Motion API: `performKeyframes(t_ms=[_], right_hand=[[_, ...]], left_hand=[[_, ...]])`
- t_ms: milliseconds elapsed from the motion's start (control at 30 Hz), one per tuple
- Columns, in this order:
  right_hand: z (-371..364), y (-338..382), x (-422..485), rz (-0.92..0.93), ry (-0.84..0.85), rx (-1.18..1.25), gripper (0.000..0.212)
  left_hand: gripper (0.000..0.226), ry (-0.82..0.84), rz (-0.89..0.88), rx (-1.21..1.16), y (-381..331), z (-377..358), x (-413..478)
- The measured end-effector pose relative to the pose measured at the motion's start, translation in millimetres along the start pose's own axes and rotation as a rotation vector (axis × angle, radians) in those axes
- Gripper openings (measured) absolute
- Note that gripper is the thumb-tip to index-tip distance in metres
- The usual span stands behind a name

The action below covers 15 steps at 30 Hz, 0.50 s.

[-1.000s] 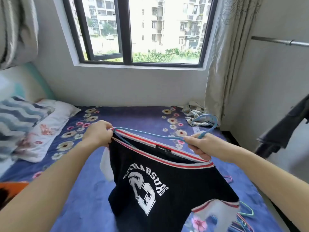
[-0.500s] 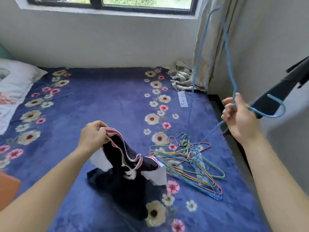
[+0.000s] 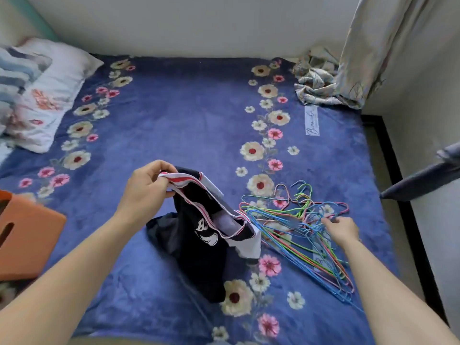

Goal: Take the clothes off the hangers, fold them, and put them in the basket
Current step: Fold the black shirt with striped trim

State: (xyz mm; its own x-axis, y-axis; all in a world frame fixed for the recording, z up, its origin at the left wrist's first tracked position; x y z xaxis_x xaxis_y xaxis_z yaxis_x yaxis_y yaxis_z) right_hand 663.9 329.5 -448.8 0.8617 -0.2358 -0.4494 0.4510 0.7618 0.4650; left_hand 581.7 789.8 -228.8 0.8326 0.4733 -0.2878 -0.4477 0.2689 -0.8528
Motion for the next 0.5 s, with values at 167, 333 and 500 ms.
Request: performKeyframes(t_ms=[167, 333, 500], right_hand=[[0, 58, -9, 0.069, -0.053, 0.025, 0.022], [-19, 208, -78, 0.55, 0.272, 0.288, 0.014], [-8, 359, -191, 0.968, 0.544, 0.286, 0.079]], left_hand=[[0.037, 0.023, -0.033, -0.056, -8, 19, -13], [0.037, 0.094, -0.003, -0.259, -22, 41, -20], [0.038, 0.25, -0.129, -0.422, -73, 72, -33]])
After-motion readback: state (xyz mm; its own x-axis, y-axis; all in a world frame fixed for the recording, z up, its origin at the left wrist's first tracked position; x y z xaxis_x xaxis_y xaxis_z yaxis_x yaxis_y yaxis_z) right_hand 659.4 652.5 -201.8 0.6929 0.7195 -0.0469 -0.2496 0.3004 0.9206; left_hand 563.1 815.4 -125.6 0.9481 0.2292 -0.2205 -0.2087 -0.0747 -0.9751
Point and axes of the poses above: each hand's wrist, its own x-axis towards the middle knuckle, its own z-axis out of the back of the hand, y = z × x, the point moved 7 cm from there along x, towards the middle knuckle, and after that the axes turned 9 degrees about z, right-handed, at the moved point
